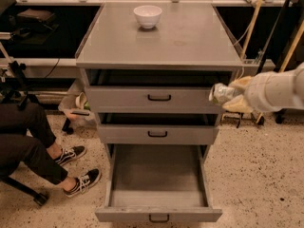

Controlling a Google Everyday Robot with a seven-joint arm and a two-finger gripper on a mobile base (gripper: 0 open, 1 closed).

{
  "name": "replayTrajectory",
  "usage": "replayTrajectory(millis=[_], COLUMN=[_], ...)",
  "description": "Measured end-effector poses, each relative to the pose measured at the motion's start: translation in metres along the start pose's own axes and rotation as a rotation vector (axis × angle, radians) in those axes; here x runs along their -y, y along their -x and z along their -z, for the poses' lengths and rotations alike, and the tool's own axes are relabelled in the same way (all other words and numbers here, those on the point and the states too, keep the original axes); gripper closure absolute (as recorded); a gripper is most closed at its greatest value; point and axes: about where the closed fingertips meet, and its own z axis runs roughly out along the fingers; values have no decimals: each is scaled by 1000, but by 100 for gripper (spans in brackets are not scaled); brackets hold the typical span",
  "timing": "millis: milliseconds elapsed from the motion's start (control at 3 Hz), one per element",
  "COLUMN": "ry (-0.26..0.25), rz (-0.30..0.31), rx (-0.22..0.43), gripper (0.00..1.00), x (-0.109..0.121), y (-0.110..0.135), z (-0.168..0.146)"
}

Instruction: Pick 7up can from bottom drawer and place on counter

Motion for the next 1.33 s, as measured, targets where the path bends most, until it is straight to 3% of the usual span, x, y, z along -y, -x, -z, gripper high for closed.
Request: replayTrajectory(millis=[333,667,1000,1333], ry=[-144,-236,-268,-262], rz=[125,208,212,174], rx=[21,28,40,21], gripper=[100,100,100,100], x=[40,92,138,174], y=[70,142,206,243], z=[97,158,155,111])
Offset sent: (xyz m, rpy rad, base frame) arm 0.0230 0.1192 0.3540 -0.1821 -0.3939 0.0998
